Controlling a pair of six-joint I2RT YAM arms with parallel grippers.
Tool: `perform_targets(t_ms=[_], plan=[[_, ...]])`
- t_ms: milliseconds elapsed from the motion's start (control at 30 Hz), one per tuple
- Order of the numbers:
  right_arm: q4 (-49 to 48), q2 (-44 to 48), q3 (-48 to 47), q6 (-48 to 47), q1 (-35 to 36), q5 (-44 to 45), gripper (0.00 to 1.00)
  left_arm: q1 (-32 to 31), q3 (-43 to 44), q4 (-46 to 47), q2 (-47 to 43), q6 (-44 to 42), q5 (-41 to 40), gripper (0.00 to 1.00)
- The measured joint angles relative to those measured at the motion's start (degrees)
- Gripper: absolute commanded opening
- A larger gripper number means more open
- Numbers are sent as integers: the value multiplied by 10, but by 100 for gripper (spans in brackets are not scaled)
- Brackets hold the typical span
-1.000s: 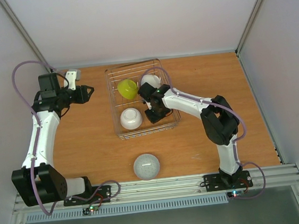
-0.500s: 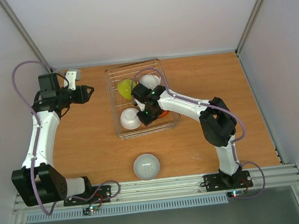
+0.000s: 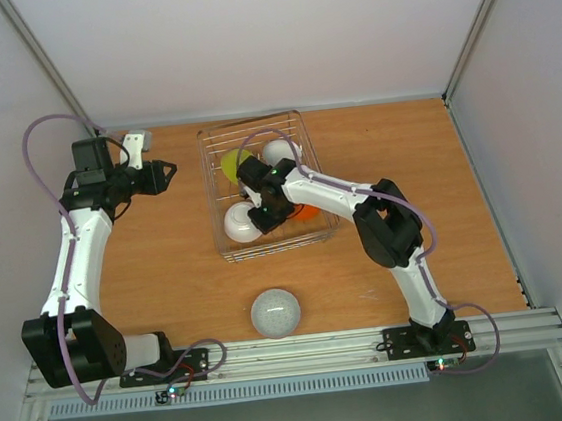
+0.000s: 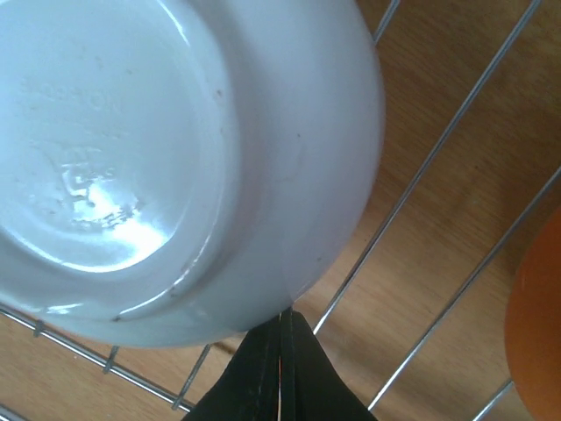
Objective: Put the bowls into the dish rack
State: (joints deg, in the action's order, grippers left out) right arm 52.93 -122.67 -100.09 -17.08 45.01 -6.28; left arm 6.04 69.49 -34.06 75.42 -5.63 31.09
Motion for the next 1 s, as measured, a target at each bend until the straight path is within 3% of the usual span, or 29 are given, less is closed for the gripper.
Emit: perform_targets(t_ms=[600,1000], plan=[[21,-37,-96,-23,0,-27,1,0,0,0,0,0,-1,50],[11,-42,-103,-36,1,-27,1,0,0,0,0,-2,-4,50]])
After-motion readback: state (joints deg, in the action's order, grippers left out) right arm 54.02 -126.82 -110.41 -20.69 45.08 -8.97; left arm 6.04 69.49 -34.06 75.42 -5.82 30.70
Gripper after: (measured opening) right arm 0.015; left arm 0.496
